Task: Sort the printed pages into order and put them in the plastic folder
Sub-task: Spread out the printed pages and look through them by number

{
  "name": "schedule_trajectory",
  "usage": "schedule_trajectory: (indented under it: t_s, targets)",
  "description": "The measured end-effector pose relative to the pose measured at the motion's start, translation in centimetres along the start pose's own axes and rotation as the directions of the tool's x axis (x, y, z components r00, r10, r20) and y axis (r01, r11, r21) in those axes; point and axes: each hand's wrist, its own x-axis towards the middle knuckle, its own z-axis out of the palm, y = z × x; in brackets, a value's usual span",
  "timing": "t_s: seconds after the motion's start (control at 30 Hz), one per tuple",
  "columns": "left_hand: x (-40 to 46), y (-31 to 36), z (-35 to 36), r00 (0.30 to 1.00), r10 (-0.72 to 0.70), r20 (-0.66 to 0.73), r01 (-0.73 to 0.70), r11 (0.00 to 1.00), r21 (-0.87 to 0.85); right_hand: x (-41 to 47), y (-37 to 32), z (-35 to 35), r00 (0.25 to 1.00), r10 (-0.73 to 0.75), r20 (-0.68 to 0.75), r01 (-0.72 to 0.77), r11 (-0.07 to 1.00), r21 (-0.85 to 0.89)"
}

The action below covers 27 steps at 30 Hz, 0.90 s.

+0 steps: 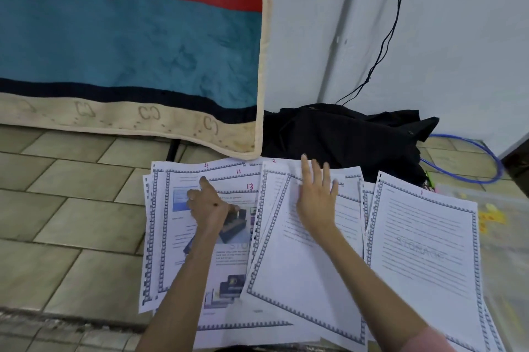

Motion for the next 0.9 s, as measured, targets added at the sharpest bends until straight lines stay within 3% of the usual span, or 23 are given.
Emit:
schedule_trajectory:
  t_s: [0.1,0.17,0.33,0.37,0.43,0.5,0.53,0.63,0.73,0.83,0.9]
  targets:
    - [0.5,-0.3,-0.4,1.0,0.022,0.019,-0.016,0.969,-0.245,-3.6,-2.1,1.5,0.941,0.03,0.337,-0.034,0.999,0.007]
    - [0.7,-0.7,-0.7,0.998,0.065,0.006,-0.061,0.958,-0.28,-4.7,-1.6,2.6,0.896,0.013,0.443,0.033,0.995,-0.097]
    - [0.4,-0.8,-1.4,0.99,0.143,0.017,-0.136,0.965,-0.224,-4.4,0.2,1.2,0.929,0.013,0.369,0.046,0.987,-0.153]
    - [0.3,-0.6,-1.6,0.99,0.138,0.017,-0.131,0.967,-0.218,-4.6,-0.4,1.0,0.961,-0.004,0.277,0.031,0.995,-0.092]
    - [0.3,-0.1,-2.0,0.991,0.129,0.02,-0.122,0.968,-0.217,-5.4,-3.0,0.2,0.991,-0.003,0.137,-0.032,0.968,0.248]
    - [0.4,0.6,-2.3,0.988,0.142,0.064,-0.123,0.965,-0.233,-6.6,-6.9,-0.5,0.935,0.01,0.354,-0.208,0.825,0.526]
    - [0.4,1.0,-2.6,0.985,0.14,0.096,-0.112,0.961,-0.252,-7.0,-8.5,-0.3,0.885,-0.013,0.466,-0.277,0.79,0.548]
    - [0.8,1.7,-3.1,0.946,0.125,0.298,0.022,0.895,-0.445,-7.0,-10.5,0.4,0.826,0.013,0.564,-0.304,0.853,0.425]
    - [0.6,1.0,-4.6,0.887,0.123,0.446,0.174,0.805,-0.568,-5.7,-9.1,-0.2,0.797,0.041,0.602,-0.366,0.827,0.428]
    - [1.4,-1.7,-5.2,0.944,-0.021,0.328,0.169,0.887,-0.429,-5.2,-7.6,-1.5,0.751,-0.009,0.66,-0.44,0.738,0.511]
    - [1.7,-3.3,-5.1,0.954,-0.042,0.298,0.161,0.908,-0.388,-5.9,-7.7,-2.2,0.724,-0.071,0.686,-0.426,0.736,0.526]
